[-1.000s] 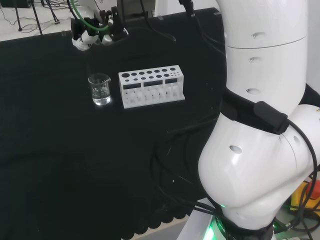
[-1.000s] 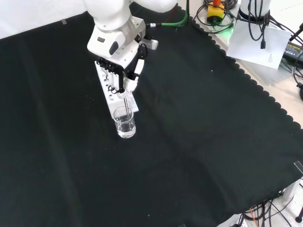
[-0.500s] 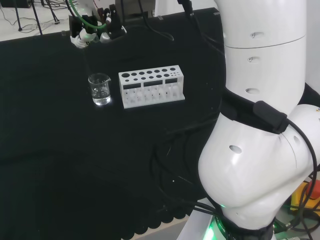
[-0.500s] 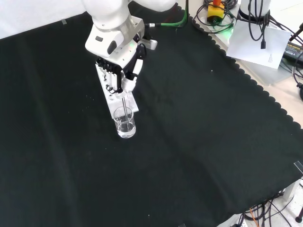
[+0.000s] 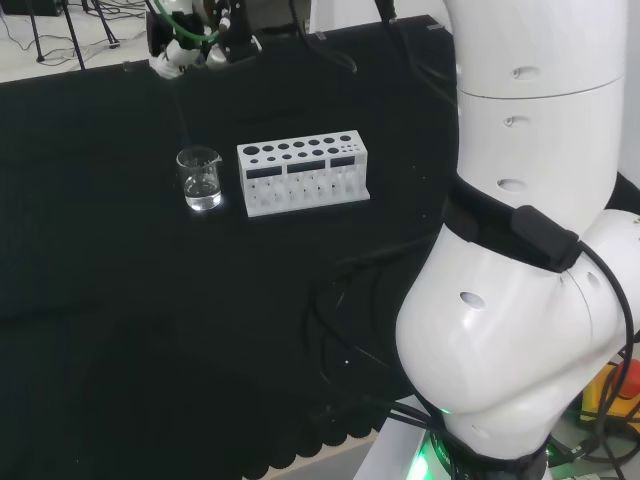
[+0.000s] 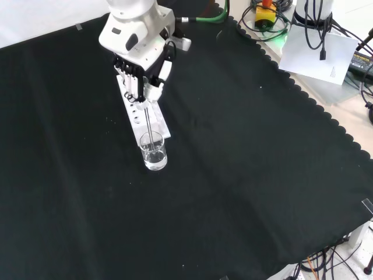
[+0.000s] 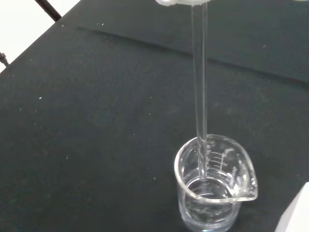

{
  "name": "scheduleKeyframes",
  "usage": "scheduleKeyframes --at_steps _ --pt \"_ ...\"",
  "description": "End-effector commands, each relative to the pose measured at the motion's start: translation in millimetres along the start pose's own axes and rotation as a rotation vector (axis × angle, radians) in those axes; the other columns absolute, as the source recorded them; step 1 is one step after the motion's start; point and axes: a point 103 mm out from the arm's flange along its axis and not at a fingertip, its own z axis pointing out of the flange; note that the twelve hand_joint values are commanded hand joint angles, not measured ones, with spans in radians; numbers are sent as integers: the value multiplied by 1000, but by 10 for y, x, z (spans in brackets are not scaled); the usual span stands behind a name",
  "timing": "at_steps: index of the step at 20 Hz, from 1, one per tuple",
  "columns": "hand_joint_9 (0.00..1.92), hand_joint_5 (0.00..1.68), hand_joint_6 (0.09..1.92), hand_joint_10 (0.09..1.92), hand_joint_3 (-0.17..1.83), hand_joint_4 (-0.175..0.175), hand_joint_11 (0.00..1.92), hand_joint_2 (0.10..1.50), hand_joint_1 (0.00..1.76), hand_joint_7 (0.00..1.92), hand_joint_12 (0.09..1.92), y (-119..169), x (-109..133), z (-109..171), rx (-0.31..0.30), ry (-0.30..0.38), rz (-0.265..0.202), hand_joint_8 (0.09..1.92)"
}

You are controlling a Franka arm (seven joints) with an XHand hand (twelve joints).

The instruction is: Put the glass rod back on the white test tube rack.

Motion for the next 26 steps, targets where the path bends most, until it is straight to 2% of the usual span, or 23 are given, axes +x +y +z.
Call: scheduleKeyframes --at_steps 1,3,5,12,23,26 --pt "1600 1231 315 725 -175 -175 1689 1095 1315 1255 449 -243 -214 -206 -27 18 52 855" --pt "1600 1231 315 725 -175 -175 1688 1095 1315 1255 449 -327 -281 -283 -37 23 69 855" --pt "1600 1230 316 725 -175 -175 1688 1095 1315 1255 450 -416 -350 -365 -66 31 65 854" --pt "1599 1231 314 724 -175 -175 1687 1095 1315 1255 451 -737 -740 -586 -91 37 149 855" --pt "1599 1231 313 724 -175 -175 1686 1096 1315 1254 453 -1275 -1525 -548 -79 44 308 856" --pt "1599 1231 314 724 -175 -175 1686 1095 1315 1255 453 -1381 -1669 -516 -74 42 351 856"
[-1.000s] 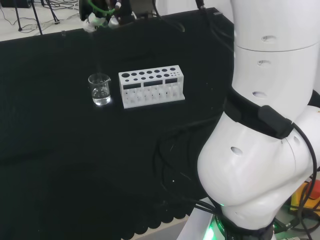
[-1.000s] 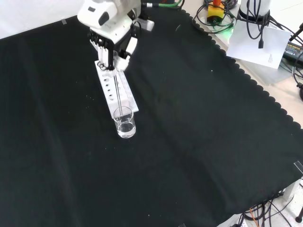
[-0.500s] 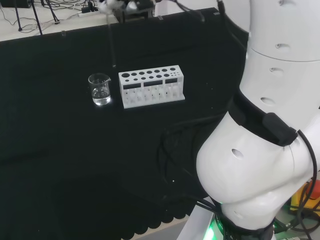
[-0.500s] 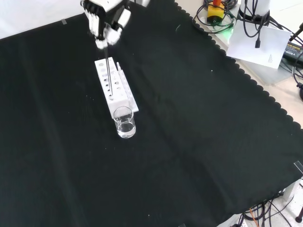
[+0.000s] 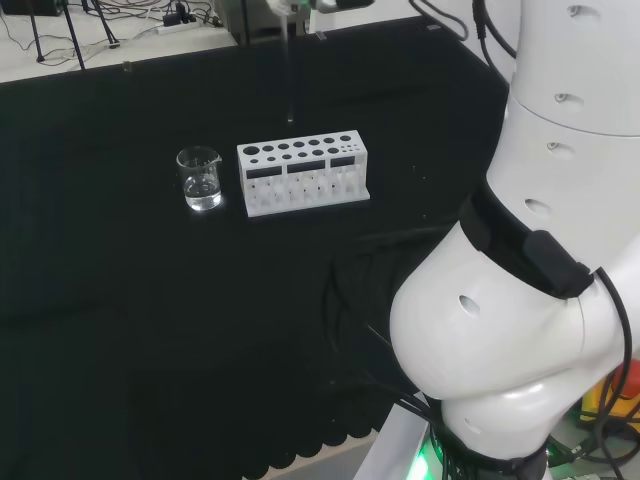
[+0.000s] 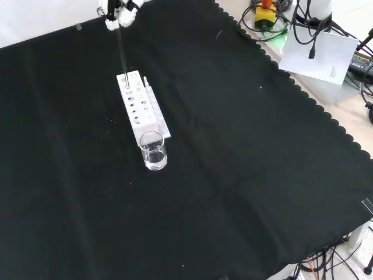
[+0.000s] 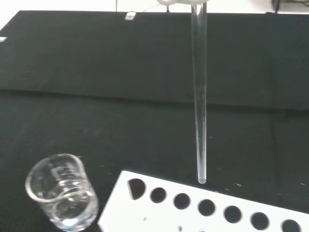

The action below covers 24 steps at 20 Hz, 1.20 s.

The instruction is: Put the glass rod back on the white test tube rack.

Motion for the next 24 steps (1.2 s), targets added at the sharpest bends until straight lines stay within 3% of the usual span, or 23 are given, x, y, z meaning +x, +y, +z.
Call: scheduleKeyframes --at_steps 1,5,8,13,19,21,24 --pt "1599 1231 313 724 -175 -175 1686 1095 1315 1254 453 -163 -426 39 3 9 82 856" --pt "1599 1231 313 724 -175 -175 1686 1096 1315 1254 454 -132 -523 79 6 6 103 856" --pt "1600 1231 312 724 -175 -175 1686 1096 1315 1254 455 -206 -636 110 -4 17 94 857" --pt "1600 1231 312 725 -175 -175 1685 1096 1315 1253 455 -192 -727 204 27 10 126 859" --pt "1600 1231 312 725 -175 -175 1685 1096 1315 1252 457 -188 -758 267 46 38 133 860" --pt "1600 1231 312 725 -175 -175 1685 1097 1315 1252 457 -190 -792 293 18 67 118 861" --pt "1601 1230 312 726 -175 -175 1685 1096 1315 1252 458 -190 -823 383 25 49 116 861"
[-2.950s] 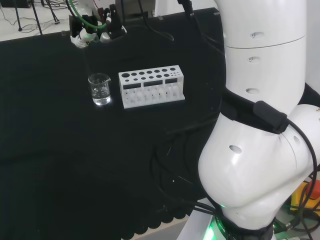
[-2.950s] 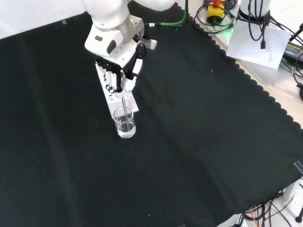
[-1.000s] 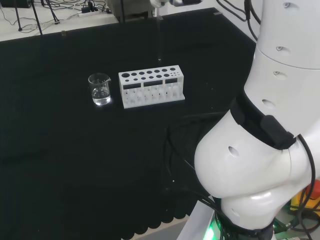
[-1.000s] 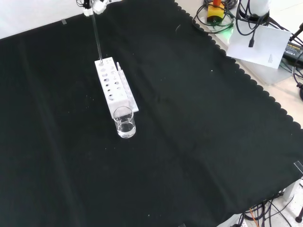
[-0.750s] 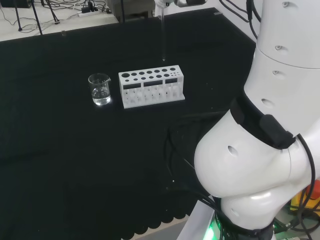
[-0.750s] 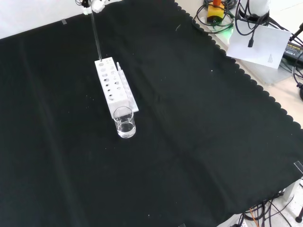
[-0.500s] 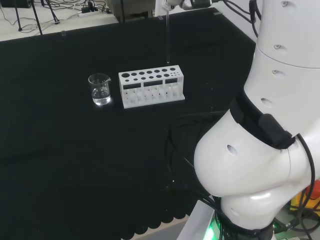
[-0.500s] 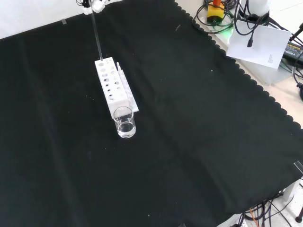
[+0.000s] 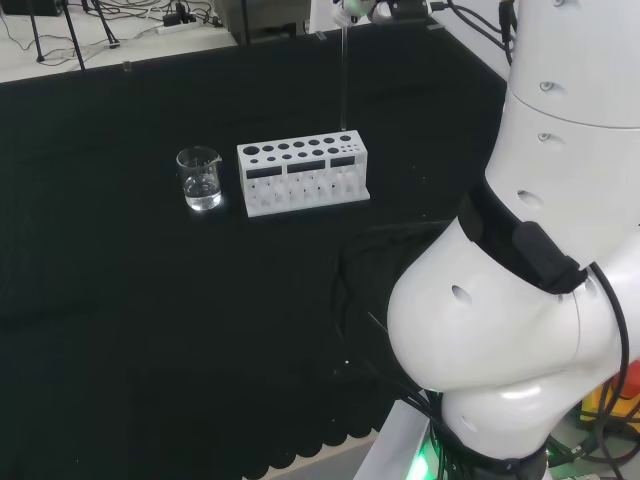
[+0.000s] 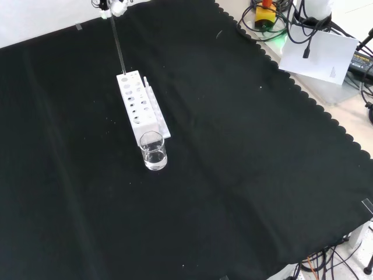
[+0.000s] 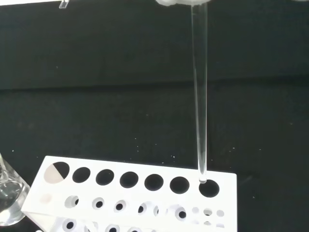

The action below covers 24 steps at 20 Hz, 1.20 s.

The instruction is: Put the glass rod back on the white test tube rack.

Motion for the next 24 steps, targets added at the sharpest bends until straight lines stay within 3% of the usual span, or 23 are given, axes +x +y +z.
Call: scheduleKeyframes --at_steps 1,11,15,18,19,24 --pt "1601 1230 312 726 -175 -175 1685 1096 1315 1252 458 6 -53 135 1 4 -8 861" --pt "1601 1230 313 726 -175 -175 1684 1097 1315 1251 460 154 16 269 57 -12 28 862" --pt "1601 1230 313 726 -175 -175 1684 1097 1315 1251 460 207 -4 431 61 14 -8 862" --pt "1601 1230 313 726 -175 -175 1683 1097 1315 1251 461 253 -69 599 87 13 30 863" --pt "1600 1230 313 726 -175 -175 1683 1097 1315 1251 461 265 -84 631 64 45 27 863" --pt "1600 1229 314 727 -175 -175 1682 1097 1315 1250 462 301 -153 767 84 35 28 863"
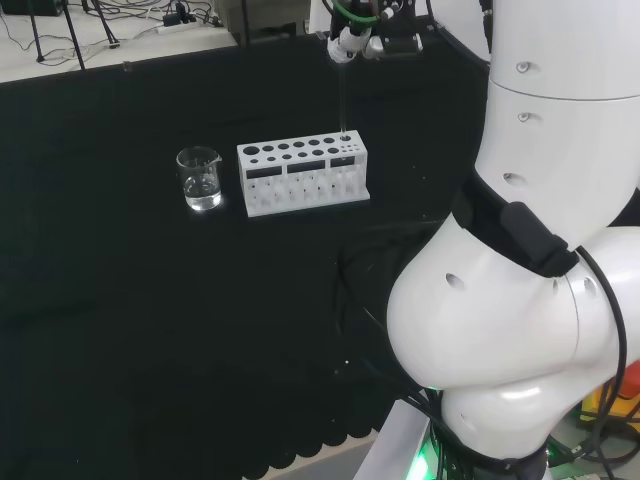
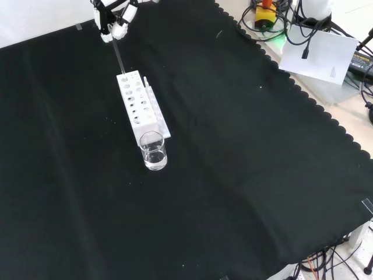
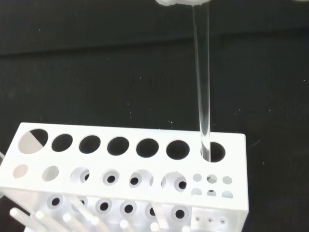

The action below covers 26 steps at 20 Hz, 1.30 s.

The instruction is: Put the glass rod back on the white test tube rack.

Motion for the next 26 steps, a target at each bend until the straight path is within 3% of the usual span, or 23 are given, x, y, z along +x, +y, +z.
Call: scheduleKeyframes --at_steps 1,13,26 --pt "1600 1229 314 727 -175 -175 1682 1097 1315 1251 462 63 -118 190 19 4 13 863" --pt "1599 1227 316 728 -175 -175 1681 1097 1315 1250 465 85 -205 286 36 4 37 864" --pt "1598 1224 321 730 -175 -175 1680 1098 1314 1249 469 61 -235 368 61 26 29 865"
